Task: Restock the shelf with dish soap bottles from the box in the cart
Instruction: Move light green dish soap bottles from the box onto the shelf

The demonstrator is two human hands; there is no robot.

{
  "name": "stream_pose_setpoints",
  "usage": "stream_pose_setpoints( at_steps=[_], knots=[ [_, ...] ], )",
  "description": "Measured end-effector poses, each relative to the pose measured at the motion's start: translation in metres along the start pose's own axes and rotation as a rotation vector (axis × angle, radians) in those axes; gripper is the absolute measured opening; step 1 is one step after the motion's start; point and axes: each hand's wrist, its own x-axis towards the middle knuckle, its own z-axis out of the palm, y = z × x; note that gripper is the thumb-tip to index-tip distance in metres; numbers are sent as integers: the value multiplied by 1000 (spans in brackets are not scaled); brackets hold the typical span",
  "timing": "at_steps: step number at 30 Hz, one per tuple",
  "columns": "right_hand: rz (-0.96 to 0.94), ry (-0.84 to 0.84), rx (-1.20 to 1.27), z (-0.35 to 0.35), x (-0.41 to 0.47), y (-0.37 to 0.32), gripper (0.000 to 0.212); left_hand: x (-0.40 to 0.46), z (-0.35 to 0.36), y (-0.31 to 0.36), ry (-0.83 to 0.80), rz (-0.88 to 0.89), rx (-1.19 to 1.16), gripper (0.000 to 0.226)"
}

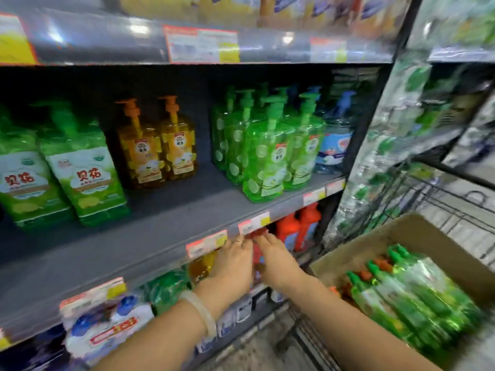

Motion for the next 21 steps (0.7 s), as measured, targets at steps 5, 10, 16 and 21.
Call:
stream_pose_setpoints(
  at_steps=[5, 10, 16, 21],
  knots=[
    [205, -52, -133, -24, -95, 100, 47, -3, 48, 109, -125, 97, 23, 48],
    [391, -175, -174, -43, -194, 192, 56, -26, 103, 219, -254, 148, 26, 47],
    [565, -248, -141, -54, -264, 266, 61, -42, 141, 290, -383, 152, 69, 43],
    [598, -262, -92, -54, -263, 296, 62, -22, 161, 302, -463, 119, 75, 43]
  ],
)
